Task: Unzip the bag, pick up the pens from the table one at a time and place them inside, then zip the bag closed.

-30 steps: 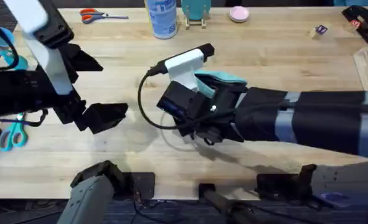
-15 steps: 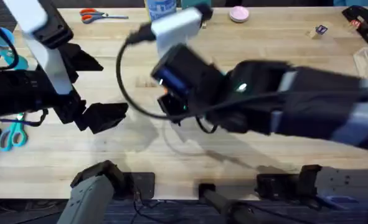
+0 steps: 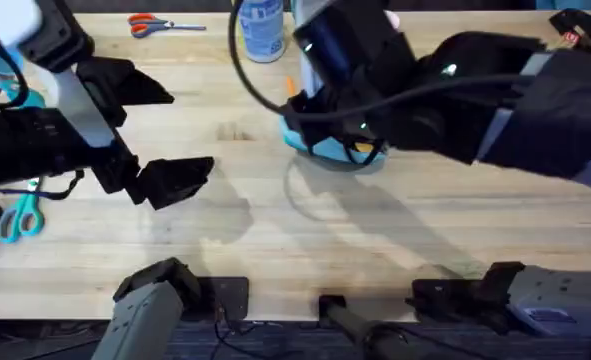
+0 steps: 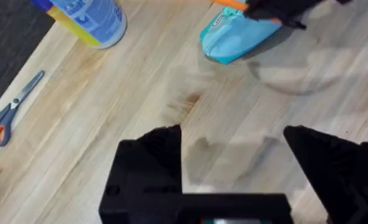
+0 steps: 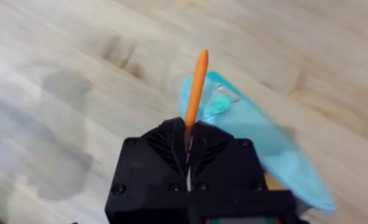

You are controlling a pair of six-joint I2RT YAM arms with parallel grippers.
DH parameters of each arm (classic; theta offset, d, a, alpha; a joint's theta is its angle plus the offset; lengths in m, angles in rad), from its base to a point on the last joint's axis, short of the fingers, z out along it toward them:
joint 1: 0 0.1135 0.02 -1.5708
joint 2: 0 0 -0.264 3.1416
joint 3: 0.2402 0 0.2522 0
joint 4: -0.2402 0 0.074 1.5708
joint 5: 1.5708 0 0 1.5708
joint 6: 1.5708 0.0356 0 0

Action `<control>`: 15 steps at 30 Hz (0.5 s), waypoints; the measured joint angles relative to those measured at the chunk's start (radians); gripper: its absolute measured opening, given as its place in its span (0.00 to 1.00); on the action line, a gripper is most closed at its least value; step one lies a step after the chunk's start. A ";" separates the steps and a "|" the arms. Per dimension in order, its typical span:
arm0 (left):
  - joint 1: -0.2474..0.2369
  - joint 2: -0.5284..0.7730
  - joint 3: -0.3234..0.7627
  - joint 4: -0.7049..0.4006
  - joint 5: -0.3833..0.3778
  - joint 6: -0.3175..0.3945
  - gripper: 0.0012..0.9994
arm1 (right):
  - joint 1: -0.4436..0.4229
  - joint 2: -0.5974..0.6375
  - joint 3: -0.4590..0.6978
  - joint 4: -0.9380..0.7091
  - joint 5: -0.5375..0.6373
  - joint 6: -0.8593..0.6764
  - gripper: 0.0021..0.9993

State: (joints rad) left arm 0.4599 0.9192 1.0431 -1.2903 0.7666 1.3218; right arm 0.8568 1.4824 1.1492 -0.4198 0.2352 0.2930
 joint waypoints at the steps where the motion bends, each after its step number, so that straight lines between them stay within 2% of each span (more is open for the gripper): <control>1: 0.000 0.000 0.000 0.000 0.005 0.000 0.99 | -0.013 -0.003 0.000 0.000 0.000 -0.019 0.03; 4: -0.008 0.000 0.000 0.000 0.022 0.000 0.99 | -0.061 -0.023 0.000 0.000 0.000 -0.085 0.03; 6: -0.031 0.000 0.000 0.000 0.028 0.000 0.99 | -0.089 -0.040 0.000 0.000 0.000 -0.123 0.03; 11: -0.116 0.000 0.000 0.000 0.035 0.000 0.99 | -0.158 -0.092 0.000 0.000 -0.002 -0.197 0.03; 15: -0.192 0.000 0.000 0.000 0.039 0.000 0.99 | -0.215 -0.137 0.000 0.000 -0.051 -0.252 0.03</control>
State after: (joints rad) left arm 0.2675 0.9195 1.0431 -1.2903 0.8055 1.3220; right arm 0.6419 1.3450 1.1492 -0.4202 0.1841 0.0414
